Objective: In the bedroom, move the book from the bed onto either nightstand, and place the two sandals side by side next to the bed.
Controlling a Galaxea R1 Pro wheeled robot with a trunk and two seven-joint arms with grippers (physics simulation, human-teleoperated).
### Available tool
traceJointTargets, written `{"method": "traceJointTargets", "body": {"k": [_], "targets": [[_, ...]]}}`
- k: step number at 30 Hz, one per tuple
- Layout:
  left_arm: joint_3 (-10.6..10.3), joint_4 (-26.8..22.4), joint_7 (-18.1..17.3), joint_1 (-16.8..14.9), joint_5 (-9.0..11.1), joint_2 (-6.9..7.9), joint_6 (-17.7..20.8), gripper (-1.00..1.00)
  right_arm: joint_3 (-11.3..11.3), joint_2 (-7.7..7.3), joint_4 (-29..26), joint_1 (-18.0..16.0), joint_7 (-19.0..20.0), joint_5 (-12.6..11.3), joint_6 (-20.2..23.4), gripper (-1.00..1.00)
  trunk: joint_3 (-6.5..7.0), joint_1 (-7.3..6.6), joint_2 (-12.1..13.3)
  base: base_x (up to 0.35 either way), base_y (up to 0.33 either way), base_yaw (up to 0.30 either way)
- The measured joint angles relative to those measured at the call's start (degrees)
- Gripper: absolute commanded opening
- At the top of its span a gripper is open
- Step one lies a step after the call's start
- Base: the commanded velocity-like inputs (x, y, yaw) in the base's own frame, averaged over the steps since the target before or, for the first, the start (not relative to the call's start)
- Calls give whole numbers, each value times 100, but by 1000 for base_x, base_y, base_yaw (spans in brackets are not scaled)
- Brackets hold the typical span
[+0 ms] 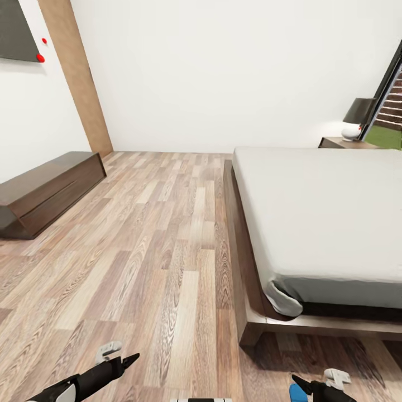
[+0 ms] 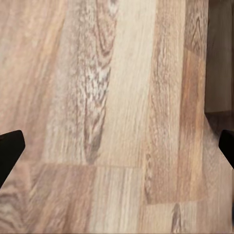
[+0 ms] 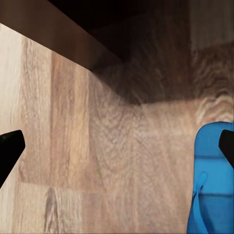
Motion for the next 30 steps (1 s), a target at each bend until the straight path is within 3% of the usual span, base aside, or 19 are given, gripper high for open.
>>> {"method": "traceJointTargets", "body": {"k": [9, 30], "targets": [[3, 32, 6, 0, 1, -48, -16, 100, -1, 1, 5, -3, -52, 3, -32, 100, 200, -23, 12, 0, 0, 0], [-5, 37, 478, 0, -2, -104, -18, 100, -1, 1, 7, 0, -56, 3, -44, 100, 577, -484, 853, 0, 0, 0]]}}
